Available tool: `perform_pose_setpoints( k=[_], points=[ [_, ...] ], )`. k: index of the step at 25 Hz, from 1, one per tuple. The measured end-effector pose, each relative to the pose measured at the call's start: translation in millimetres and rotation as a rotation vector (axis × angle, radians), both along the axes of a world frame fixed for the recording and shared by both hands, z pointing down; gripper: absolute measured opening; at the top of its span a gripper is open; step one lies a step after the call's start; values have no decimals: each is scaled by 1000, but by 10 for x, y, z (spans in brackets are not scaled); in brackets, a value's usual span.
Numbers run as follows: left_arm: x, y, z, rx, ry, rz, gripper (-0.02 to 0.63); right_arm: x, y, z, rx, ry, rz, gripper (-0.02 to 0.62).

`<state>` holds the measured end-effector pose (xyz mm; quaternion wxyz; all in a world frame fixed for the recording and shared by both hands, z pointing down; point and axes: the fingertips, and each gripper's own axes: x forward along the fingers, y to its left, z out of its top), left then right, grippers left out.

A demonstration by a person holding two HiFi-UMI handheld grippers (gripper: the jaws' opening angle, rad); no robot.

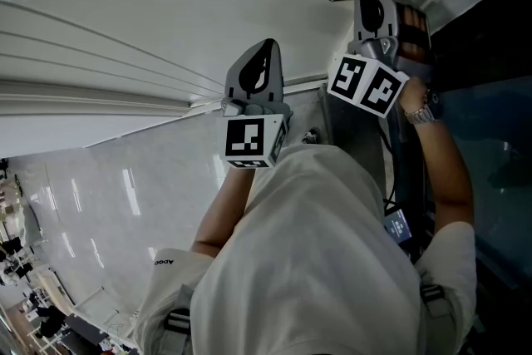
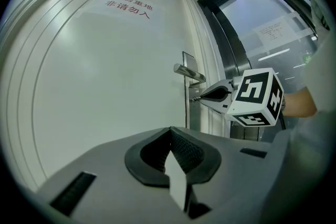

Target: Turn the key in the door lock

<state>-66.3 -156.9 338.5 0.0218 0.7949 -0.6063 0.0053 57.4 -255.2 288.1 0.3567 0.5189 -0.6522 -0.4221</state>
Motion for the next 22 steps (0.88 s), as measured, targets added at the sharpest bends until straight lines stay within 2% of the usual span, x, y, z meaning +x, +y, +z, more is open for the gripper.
perform_pose_setpoints(
  k=[18, 22],
  points=[
    [46, -116, -26, -5, -6, 7, 6, -10, -123, -41, -39, -93, 13, 14],
    [79, -135, -29, -7, -6, 11, 6, -11, -138, -67, -96, -211, 20, 14]
  ],
)
